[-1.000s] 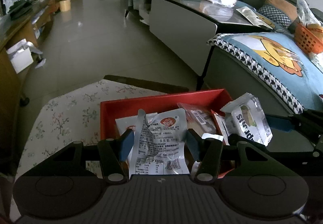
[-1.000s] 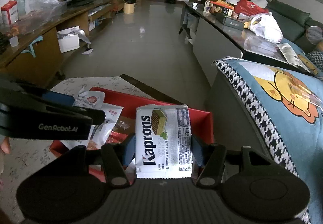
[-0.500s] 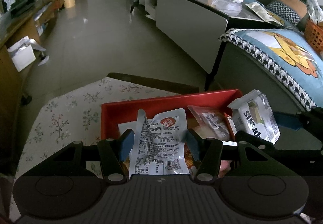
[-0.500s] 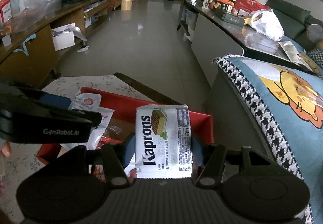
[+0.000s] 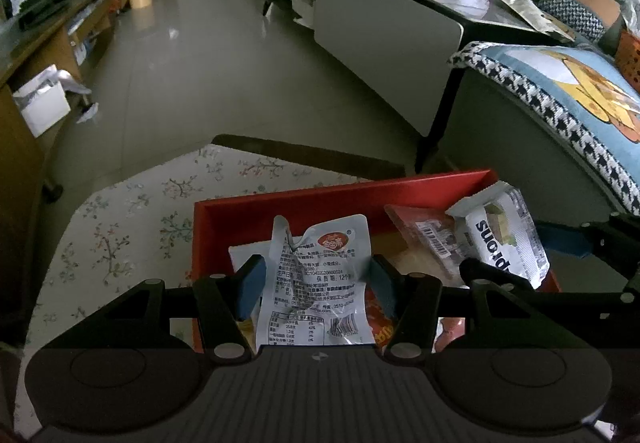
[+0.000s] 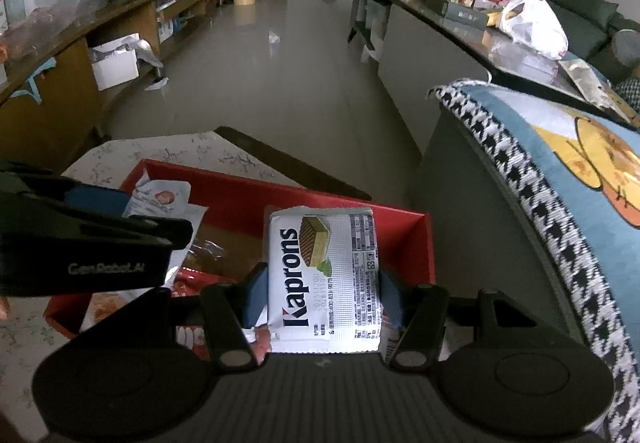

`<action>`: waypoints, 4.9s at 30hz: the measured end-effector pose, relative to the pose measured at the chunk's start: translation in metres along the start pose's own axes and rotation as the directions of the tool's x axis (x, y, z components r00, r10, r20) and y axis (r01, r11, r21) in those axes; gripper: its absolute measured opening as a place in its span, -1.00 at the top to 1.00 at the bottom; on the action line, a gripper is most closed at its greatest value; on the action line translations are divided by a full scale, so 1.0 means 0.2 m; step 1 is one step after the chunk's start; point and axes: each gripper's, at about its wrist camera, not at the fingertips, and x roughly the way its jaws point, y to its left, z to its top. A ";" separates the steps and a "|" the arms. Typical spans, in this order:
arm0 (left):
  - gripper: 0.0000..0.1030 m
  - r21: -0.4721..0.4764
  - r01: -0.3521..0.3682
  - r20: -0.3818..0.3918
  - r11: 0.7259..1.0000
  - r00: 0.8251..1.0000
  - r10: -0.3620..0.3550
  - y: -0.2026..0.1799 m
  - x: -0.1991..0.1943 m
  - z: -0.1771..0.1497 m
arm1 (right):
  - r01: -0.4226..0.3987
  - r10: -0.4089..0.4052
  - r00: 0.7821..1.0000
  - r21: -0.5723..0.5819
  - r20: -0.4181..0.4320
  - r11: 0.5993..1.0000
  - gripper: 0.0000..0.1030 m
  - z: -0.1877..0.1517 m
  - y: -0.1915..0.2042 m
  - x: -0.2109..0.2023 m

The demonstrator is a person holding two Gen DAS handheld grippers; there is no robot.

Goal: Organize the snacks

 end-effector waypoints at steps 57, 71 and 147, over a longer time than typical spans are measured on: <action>-1.00 -0.028 -0.017 0.111 0.999 0.994 0.020 0.06 -0.56 -0.32 | 0.031 -0.039 0.996 0.093 0.078 0.995 -0.72 -0.25 0.06 -0.61; -1.00 -0.003 -0.001 0.080 1.000 0.997 0.001 0.04 -0.66 -0.53 | 0.055 -0.061 0.997 0.115 0.046 0.992 -0.74 -0.48 0.15 -0.75; -1.00 0.058 -0.038 -0.028 0.998 0.999 0.040 0.02 -0.69 -0.90 | 0.061 -0.054 0.996 0.100 -0.066 0.993 -0.83 -0.80 0.28 -0.83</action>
